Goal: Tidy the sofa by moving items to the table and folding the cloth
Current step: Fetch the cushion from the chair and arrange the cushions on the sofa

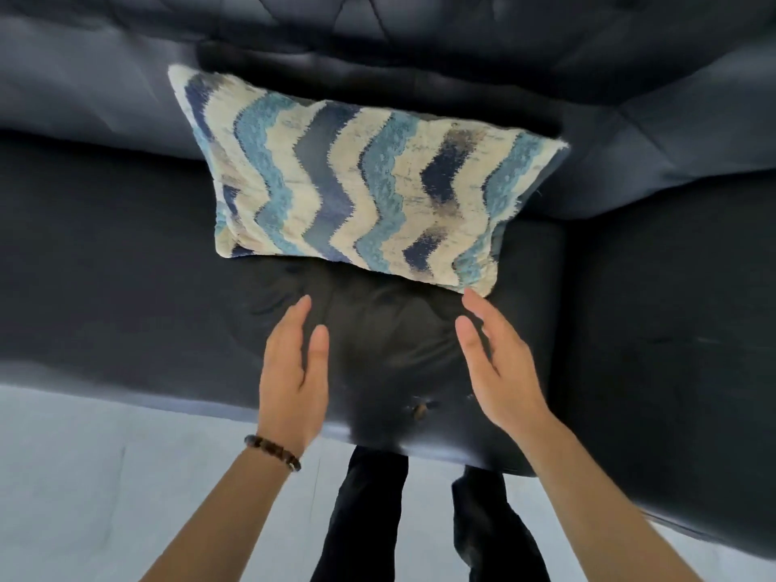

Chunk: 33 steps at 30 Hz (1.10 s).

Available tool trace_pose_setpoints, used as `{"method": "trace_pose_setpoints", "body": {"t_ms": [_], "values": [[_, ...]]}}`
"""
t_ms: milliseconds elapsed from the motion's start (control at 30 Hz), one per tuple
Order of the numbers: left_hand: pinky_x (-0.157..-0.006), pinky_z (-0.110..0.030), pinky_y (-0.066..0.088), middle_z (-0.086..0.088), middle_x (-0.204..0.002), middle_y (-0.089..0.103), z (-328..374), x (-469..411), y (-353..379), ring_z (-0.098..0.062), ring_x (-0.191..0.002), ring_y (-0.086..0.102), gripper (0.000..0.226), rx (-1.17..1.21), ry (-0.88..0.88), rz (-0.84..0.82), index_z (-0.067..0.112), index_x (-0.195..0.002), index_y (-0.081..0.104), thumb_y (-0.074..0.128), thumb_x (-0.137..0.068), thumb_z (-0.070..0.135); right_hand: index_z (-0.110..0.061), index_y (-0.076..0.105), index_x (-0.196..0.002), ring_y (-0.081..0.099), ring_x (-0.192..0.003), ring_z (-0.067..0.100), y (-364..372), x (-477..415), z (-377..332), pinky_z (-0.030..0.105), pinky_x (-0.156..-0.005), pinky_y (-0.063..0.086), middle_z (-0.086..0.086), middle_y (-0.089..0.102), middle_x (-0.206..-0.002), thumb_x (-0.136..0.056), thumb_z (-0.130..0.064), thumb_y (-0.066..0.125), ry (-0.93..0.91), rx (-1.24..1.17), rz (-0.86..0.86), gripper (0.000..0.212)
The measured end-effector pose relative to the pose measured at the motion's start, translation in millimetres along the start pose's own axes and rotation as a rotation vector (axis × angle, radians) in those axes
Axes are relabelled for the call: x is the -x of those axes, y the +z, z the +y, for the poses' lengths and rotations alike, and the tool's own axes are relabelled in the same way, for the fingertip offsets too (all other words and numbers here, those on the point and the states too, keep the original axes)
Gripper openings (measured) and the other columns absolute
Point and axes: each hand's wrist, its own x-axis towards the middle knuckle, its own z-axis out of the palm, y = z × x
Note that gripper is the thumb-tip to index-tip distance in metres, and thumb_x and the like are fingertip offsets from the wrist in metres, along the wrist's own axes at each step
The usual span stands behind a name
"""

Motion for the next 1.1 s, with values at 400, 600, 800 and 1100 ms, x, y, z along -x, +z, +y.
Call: {"method": "trace_pose_setpoints", "body": {"t_ms": [400,600,800,1100], "values": [[-0.101,-0.033,0.044,0.006,-0.132,0.057,123,351,-150,-0.014,-0.119,0.055,0.043,0.207,-0.137,0.587,0.024,-0.137,0.045,0.054,-0.096,0.021,-0.029,0.048,-0.14,0.052,-0.123,-0.002,-152,264,-130,0.024,-0.098,0.047,-0.018,0.055,-0.133,-0.09,-0.04,0.06,-0.313,-0.045,-0.042,0.053],[-0.089,-0.003,0.042,0.002,-0.123,0.064,104,474,-144,-0.01,-0.114,0.058,0.047,0.31,-0.302,0.968,0.035,-0.128,0.049,0.062,-0.09,0.009,-0.051,0.048,-0.122,0.056,-0.118,0.0,-166,309,-155,0.014,-0.094,0.046,-0.017,0.06,-0.125,-0.084,-0.042,0.06,-0.43,-0.072,-0.132,0.041],[-0.09,-0.023,0.041,0.01,-0.129,0.057,68,523,-180,-0.012,-0.115,0.055,0.049,0.38,-0.387,1.064,0.04,-0.132,0.04,0.06,-0.092,0.019,-0.033,0.05,-0.132,0.057,-0.114,-0.002,-104,332,-185,0.014,-0.083,0.048,-0.012,0.059,-0.126,-0.088,-0.028,0.067,-0.463,-0.079,-0.257,0.048],[-0.086,-0.02,0.041,0.009,-0.13,0.056,-83,589,-277,-0.015,-0.116,0.056,0.049,0.52,-0.525,1.33,0.034,-0.136,0.039,0.058,-0.093,0.021,-0.025,0.043,-0.141,0.054,-0.119,0.002,90,394,-258,0.03,-0.093,0.049,-0.011,0.054,-0.132,-0.086,-0.04,0.062,-0.664,0.105,-0.441,0.06]]}}
